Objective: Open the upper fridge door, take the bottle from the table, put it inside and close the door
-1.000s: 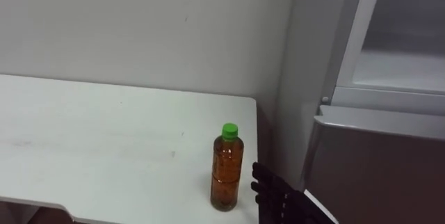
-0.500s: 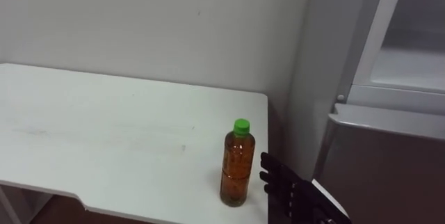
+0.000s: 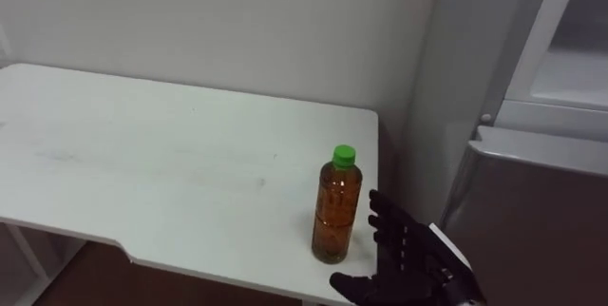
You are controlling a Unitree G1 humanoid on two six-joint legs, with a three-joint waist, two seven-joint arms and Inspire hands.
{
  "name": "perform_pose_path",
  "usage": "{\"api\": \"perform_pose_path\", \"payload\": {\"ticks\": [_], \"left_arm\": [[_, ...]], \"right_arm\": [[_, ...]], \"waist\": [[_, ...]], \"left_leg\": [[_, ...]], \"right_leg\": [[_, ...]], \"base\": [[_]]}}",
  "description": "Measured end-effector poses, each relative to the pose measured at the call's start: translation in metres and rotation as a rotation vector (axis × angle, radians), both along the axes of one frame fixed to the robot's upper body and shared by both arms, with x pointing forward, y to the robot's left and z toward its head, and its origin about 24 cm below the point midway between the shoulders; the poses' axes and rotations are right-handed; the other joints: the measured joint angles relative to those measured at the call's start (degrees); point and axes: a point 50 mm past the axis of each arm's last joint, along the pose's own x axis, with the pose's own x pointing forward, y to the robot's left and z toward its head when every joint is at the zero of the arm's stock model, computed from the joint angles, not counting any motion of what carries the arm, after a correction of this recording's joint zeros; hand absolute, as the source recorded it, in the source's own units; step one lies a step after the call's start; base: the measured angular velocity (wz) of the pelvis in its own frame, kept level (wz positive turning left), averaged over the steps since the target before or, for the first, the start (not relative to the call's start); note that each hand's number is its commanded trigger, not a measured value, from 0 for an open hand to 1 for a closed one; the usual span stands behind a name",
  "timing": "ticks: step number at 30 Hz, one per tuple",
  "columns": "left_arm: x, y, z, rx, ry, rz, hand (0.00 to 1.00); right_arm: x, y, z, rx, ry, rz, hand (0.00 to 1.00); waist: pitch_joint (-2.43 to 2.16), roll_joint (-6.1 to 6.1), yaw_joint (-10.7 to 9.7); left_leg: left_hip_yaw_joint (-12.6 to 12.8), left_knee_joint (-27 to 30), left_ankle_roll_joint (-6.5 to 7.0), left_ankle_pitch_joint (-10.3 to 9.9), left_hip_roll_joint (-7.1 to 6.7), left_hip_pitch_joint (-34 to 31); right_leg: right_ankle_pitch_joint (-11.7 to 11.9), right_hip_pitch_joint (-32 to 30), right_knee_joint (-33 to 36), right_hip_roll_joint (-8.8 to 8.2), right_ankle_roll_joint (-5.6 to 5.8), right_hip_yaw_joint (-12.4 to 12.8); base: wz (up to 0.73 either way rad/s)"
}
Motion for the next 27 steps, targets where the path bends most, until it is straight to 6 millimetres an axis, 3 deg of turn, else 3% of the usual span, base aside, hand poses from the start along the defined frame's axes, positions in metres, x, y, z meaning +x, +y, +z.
{"api": "perform_pose_path", "payload": {"ticks": [6, 18, 27], "left_arm": [[-0.002, 0.0, 0.0, -0.002, 0.02, -0.005, 0.0], [-0.003, -0.001, -0.001, -0.003, 0.061, -0.039, 0.0], [-0.001, -0.003, -0.002, -0.01, 0.062, -0.048, 0.0]], "right_arm": [[0.002, 0.004, -0.005, -0.013, 0.022, -0.019, 0.0], [0.022, 0.015, 0.016, -0.024, -0.04, -0.05, 0.0], [0.023, 0.012, 0.015, -0.029, -0.035, -0.098, 0.0]], "waist": [[0.0, -0.1, 0.8], [0.26, 0.13, 1.4], [0.5, 0.56, 1.5]], "left_leg": [[-0.1, 0.4, 0.01, 0.1, -0.04, -1.0], [-0.7, 0.1, 0.02, 0.1, -0.2, -0.9], [-1.3, -0.1, -0.03, 0.2, -0.3, -0.9]], "right_leg": [[0.1, -1.2, 0.2, -0.05, -0.03, 0.0], [0.1, -0.8, -0.1, -0.04, 0.03, -0.4], [0.1, -0.7, -0.2, -0.04, 0.06, -0.9]], "base": [[0.0], [0.01], [0.03]]}}
